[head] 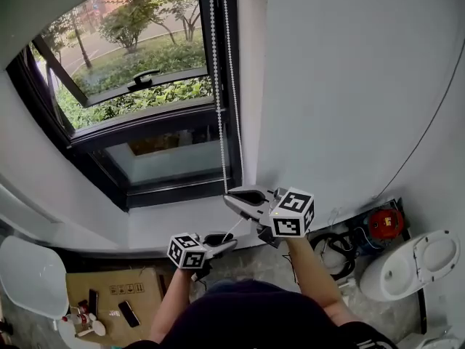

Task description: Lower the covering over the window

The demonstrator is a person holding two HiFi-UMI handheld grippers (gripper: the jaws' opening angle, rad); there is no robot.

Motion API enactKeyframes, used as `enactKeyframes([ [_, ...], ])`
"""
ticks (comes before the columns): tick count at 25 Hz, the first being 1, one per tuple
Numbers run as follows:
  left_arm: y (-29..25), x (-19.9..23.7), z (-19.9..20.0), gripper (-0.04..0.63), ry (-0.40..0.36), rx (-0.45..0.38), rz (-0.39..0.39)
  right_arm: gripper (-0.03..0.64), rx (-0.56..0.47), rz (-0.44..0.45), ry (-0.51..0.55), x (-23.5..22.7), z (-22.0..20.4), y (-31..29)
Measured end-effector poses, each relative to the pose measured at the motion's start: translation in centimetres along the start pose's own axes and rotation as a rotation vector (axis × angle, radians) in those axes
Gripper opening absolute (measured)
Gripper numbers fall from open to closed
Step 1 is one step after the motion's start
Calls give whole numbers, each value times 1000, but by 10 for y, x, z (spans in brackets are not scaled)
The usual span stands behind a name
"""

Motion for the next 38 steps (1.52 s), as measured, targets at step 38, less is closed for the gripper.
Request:
enactKeyframes([
  [38,17,-35,51,92,-167,-178,-14,12,251,-111,17,-8,-98,10],
])
Point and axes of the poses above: the fingertips, and each gripper's own axes: y backward along the fingers, x to its left, z out of its top, the point moved 10 cm from there along y, backward along the fingers, and after that the axes turned 13 degrees about -z, right-handed, at the moved point
